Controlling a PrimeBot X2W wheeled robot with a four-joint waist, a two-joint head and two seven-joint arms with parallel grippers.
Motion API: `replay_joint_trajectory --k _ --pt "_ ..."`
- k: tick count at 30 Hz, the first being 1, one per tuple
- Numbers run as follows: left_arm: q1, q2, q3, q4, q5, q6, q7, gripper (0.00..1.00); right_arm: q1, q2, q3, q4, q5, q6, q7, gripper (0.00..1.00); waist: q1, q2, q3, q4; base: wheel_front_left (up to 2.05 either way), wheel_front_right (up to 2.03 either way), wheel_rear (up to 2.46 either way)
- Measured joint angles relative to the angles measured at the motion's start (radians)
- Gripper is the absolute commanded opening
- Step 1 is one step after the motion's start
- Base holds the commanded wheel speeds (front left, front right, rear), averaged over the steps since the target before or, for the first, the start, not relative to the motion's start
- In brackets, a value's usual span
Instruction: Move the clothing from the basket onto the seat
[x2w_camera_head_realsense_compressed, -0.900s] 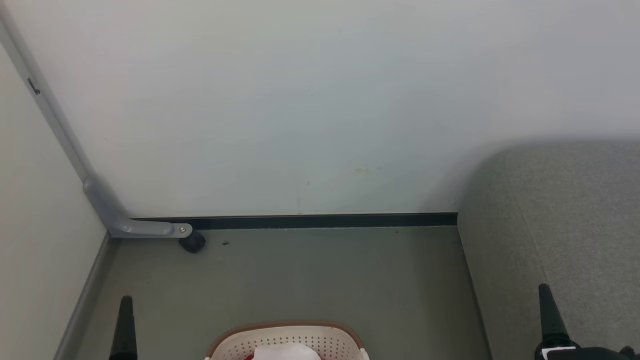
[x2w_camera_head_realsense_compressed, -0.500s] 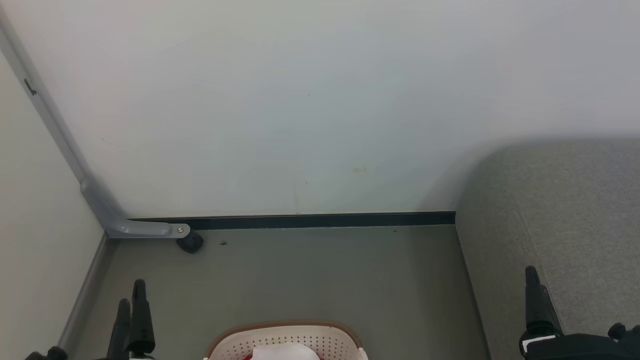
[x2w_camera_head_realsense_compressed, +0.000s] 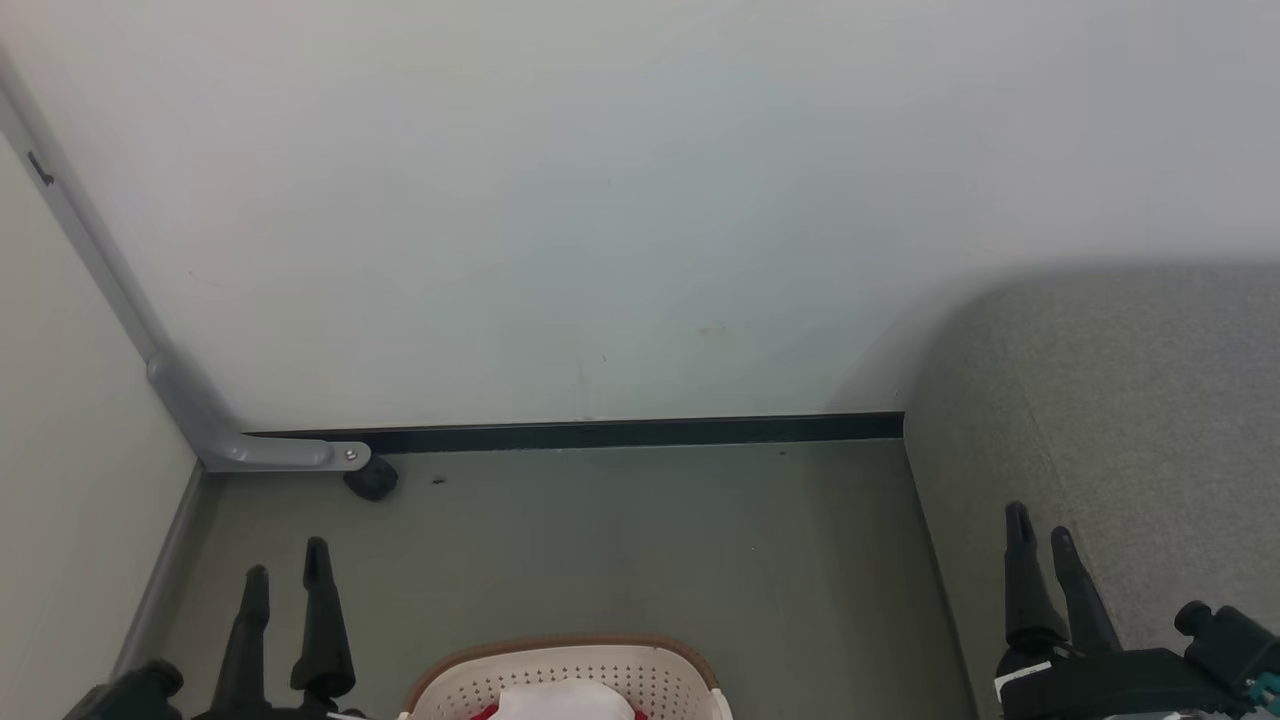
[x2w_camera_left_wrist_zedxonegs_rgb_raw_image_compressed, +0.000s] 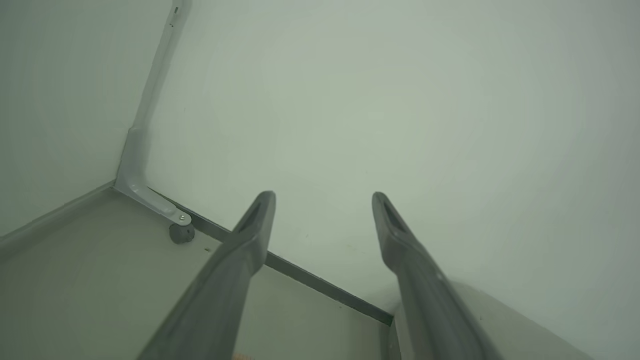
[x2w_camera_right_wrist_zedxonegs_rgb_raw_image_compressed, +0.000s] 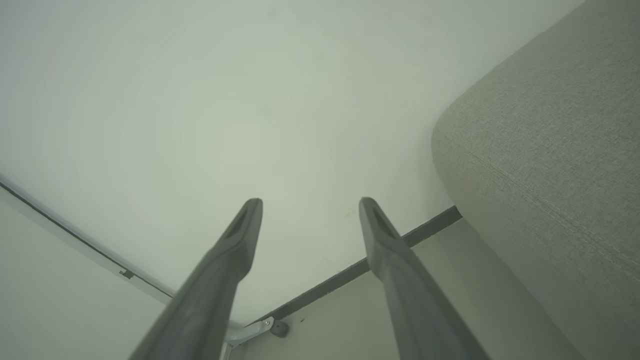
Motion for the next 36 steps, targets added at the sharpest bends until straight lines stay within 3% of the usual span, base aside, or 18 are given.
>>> replay_joint_trajectory --k 23,31,36 --pt "0.022 0.006 -0.082 -0.001 0.456 0.055 -0.087 1.00 -0.018 -0.030 0.119 0.039 -0.423 0.001 -0.084 1.00 0.0000 0.0000 0.013 -0.015 0.00 0.00 0.00" --pt "0.029 0.007 -0.121 0.054 0.572 0.073 -0.121 1.00 -0.021 -0.031 0.142 0.090 -0.554 0.000 -0.115 1.00 0.0000 0.0000 0.014 -0.022 0.00 0.00 0.00" --pt "0.041 0.008 -0.131 0.095 0.557 0.073 -0.121 1.00 -0.021 -0.031 0.141 0.130 -0.564 -0.004 -0.115 1.00 0.0000 0.0000 0.013 -0.023 0.00 0.00 0.00"
